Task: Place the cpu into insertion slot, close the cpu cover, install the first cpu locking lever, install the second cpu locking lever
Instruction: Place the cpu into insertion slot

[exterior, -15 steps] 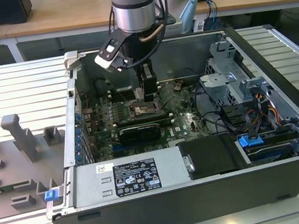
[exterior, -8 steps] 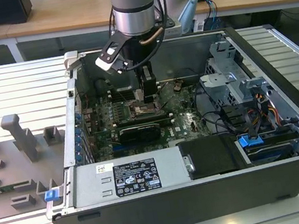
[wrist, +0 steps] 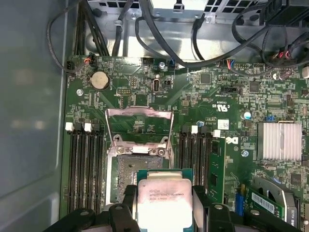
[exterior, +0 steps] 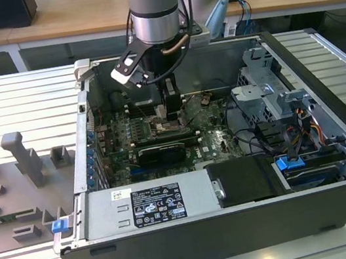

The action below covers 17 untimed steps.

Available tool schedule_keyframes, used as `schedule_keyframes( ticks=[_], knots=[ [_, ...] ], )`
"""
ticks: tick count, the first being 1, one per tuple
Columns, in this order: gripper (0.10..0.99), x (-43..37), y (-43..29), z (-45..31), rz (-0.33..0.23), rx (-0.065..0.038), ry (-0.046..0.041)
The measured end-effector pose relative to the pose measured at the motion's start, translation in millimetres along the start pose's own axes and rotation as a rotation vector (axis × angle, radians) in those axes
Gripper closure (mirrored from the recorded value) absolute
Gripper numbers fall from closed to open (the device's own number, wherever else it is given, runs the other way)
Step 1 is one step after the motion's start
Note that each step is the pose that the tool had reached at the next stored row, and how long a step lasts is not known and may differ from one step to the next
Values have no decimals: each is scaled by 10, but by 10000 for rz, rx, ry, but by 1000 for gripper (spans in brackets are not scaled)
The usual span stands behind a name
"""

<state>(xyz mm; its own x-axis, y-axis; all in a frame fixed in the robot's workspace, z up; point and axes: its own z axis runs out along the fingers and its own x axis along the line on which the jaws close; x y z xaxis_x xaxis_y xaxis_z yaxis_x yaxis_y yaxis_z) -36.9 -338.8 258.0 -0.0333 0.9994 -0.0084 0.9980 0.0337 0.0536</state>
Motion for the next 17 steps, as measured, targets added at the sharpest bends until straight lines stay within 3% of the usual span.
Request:
schedule_keyframes(
  ticks=[8, 13, 17],
  knots=[
    [545, 0, -1, 17, 1, 0, 1],
    [545, 1, -2, 38, 4, 0, 62],
    [545, 1, -2, 58, 4, 11, 61]
  ],
)
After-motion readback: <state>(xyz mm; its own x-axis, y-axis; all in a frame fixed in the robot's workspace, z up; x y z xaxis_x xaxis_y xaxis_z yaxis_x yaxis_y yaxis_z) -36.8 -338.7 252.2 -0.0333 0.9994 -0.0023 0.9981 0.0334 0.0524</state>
